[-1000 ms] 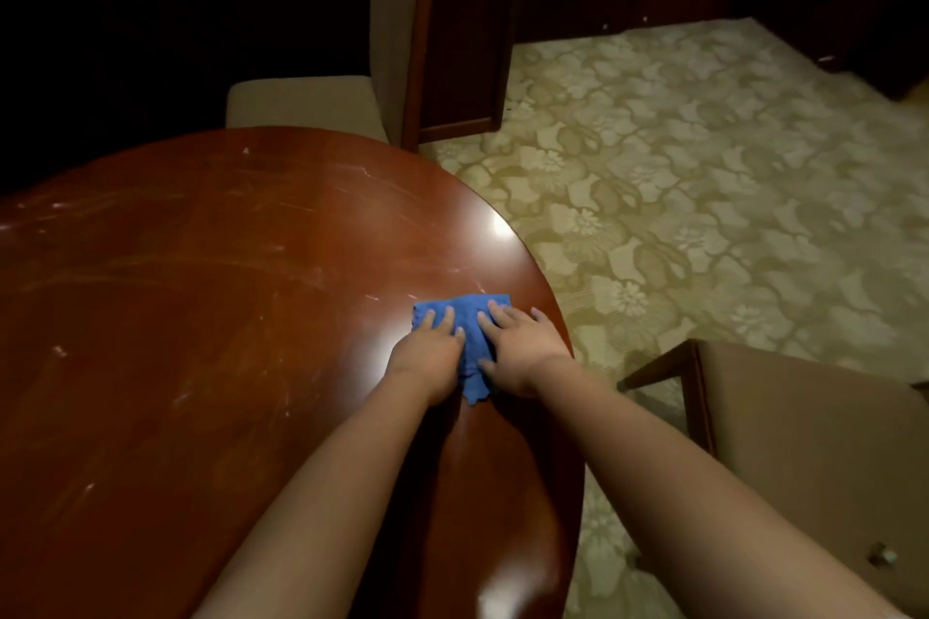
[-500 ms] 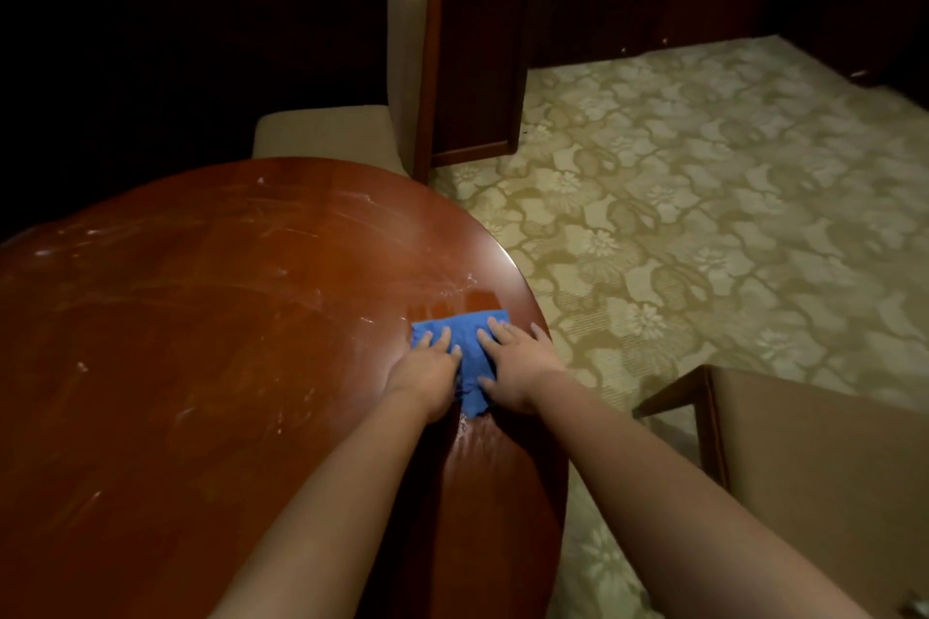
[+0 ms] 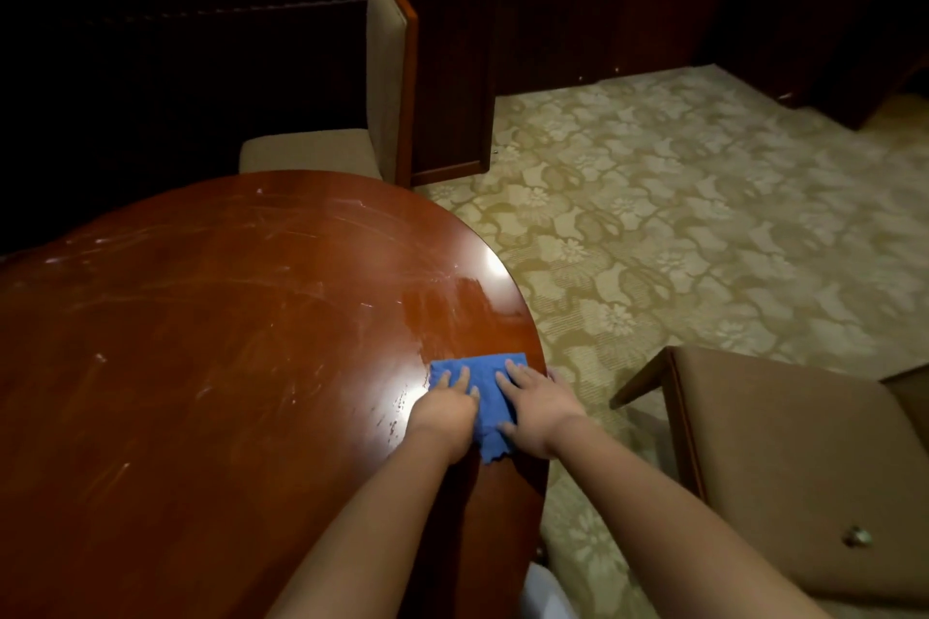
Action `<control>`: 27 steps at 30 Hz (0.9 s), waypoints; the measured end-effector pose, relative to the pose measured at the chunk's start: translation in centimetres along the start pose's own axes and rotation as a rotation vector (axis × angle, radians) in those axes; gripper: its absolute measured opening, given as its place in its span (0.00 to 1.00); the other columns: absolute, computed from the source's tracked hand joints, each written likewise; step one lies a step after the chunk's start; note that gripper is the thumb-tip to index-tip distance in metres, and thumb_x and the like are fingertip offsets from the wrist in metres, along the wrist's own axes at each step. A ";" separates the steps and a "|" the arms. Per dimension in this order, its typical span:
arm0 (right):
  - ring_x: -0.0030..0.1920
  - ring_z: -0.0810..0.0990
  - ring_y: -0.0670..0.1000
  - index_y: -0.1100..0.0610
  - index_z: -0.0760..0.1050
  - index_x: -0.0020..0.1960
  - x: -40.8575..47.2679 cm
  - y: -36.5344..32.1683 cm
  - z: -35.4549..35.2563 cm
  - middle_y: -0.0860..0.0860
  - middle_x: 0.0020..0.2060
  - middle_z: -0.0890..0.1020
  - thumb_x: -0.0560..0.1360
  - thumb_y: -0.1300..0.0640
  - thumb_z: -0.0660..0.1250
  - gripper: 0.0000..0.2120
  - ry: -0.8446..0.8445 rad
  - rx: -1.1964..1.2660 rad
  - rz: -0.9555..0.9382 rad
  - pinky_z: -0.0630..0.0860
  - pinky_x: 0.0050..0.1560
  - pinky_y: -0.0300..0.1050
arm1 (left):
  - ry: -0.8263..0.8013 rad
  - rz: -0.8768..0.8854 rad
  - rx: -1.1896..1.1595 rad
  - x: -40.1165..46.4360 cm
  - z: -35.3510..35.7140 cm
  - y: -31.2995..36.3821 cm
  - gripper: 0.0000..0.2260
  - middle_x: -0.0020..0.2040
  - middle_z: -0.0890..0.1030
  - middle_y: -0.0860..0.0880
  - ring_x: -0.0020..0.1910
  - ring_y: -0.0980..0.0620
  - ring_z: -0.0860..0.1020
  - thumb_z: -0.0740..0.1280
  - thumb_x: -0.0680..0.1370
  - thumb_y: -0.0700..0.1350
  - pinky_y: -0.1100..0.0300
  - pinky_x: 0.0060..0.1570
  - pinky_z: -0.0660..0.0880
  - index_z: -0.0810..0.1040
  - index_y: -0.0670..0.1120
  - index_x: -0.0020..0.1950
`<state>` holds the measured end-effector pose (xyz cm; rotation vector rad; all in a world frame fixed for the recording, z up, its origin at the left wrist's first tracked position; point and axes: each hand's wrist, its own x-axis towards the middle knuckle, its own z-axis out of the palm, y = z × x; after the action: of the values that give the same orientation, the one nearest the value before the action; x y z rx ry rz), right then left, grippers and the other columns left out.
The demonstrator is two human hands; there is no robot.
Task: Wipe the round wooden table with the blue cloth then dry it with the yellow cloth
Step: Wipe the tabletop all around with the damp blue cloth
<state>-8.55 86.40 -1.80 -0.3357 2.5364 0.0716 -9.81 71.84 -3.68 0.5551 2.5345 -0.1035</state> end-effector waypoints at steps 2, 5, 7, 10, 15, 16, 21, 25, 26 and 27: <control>0.78 0.44 0.50 0.54 0.42 0.79 0.6 0.5 -0.3 0.52 0.78 0.43 0.80 0.41 0.53 0.35 -0.001 -0.020 -0.002 0.41 0.75 0.56 | 0.010 0.004 -0.015 0.8 -0.3 -0.2 0.25 0.79 0.44 0.44 0.77 0.43 0.47 0.54 0.83 0.45 0.50 0.72 0.58 0.51 0.45 0.78; 0.78 0.44 0.50 0.54 0.42 0.79 2.9 1.8 -1.5 0.52 0.78 0.43 0.80 0.41 0.52 0.34 0.021 -0.063 -0.010 0.39 0.75 0.57 | 0.042 -0.013 -0.045 2.9 -1.1 -0.7 0.24 0.79 0.45 0.44 0.77 0.42 0.48 0.55 0.83 0.44 0.51 0.72 0.59 0.52 0.45 0.78; 0.78 0.43 0.49 0.54 0.43 0.79 4.6 2.8 -2.6 0.52 0.78 0.44 0.80 0.42 0.52 0.34 0.035 -0.071 -0.027 0.38 0.74 0.57 | 0.051 -0.037 -0.063 4.6 -1.9 -0.8 0.24 0.79 0.45 0.44 0.77 0.43 0.48 0.55 0.83 0.45 0.51 0.72 0.60 0.52 0.46 0.78; 0.78 0.43 0.49 0.54 0.43 0.79 7.4 4.4 -4.3 0.52 0.78 0.43 0.80 0.42 0.52 0.34 0.046 -0.085 -0.062 0.38 0.74 0.58 | 0.042 -0.078 -0.091 7.0 -3.8 -1.2 0.24 0.79 0.45 0.45 0.77 0.43 0.48 0.55 0.83 0.46 0.51 0.72 0.59 0.52 0.45 0.78; 0.78 0.44 0.49 0.54 0.43 0.79 12.7 6.7 -7.8 0.51 0.78 0.43 0.80 0.41 0.52 0.35 0.044 -0.160 -0.166 0.40 0.75 0.58 | 0.043 -0.172 -0.139 10.6 -7.1 -2.7 0.24 0.79 0.46 0.46 0.77 0.43 0.48 0.54 0.83 0.49 0.53 0.71 0.57 0.53 0.46 0.78; 0.78 0.43 0.50 0.54 0.42 0.79 13.7 7.1 -8.5 0.52 0.78 0.43 0.80 0.41 0.51 0.35 0.037 -0.175 -0.188 0.39 0.75 0.58 | 0.041 -0.197 -0.141 11.3 -7.7 -2.9 0.24 0.79 0.46 0.46 0.77 0.43 0.49 0.54 0.83 0.49 0.52 0.71 0.57 0.53 0.46 0.78; 0.78 0.44 0.50 0.54 0.42 0.79 18.5 8.0 -11.4 0.52 0.78 0.43 0.80 0.42 0.51 0.34 0.035 -0.211 -0.292 0.39 0.75 0.58 | 0.028 -0.301 -0.141 14.1 -9.9 -4.5 0.24 0.79 0.46 0.44 0.77 0.42 0.49 0.53 0.83 0.49 0.52 0.72 0.56 0.53 0.46 0.78; 0.78 0.45 0.49 0.54 0.44 0.79 21.8 7.9 -13.4 0.52 0.78 0.44 0.80 0.42 0.53 0.34 0.068 -0.232 -0.353 0.40 0.74 0.57 | 0.037 -0.361 -0.193 15.7 -11.1 -6.4 0.24 0.79 0.47 0.45 0.77 0.43 0.50 0.54 0.83 0.49 0.51 0.70 0.59 0.54 0.47 0.78; 0.78 0.45 0.50 0.54 0.44 0.79 22.0 7.9 -13.6 0.52 0.78 0.45 0.80 0.43 0.53 0.34 0.069 -0.233 -0.365 0.41 0.74 0.57 | 0.043 -0.367 -0.204 15.8 -11.2 -6.6 0.23 0.79 0.48 0.45 0.77 0.44 0.51 0.54 0.83 0.49 0.51 0.70 0.60 0.55 0.48 0.78; 0.78 0.46 0.50 0.54 0.45 0.79 21.8 7.8 -13.5 0.52 0.78 0.45 0.80 0.43 0.53 0.33 0.070 -0.234 -0.374 0.42 0.74 0.56 | 0.046 -0.373 -0.210 15.7 -11.2 -6.6 0.23 0.79 0.49 0.46 0.77 0.44 0.52 0.55 0.83 0.50 0.51 0.70 0.61 0.57 0.48 0.77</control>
<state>-35.35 87.46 -2.73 -0.9123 2.4926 0.2154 -30.07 73.66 -2.55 0.0001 2.6242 0.0424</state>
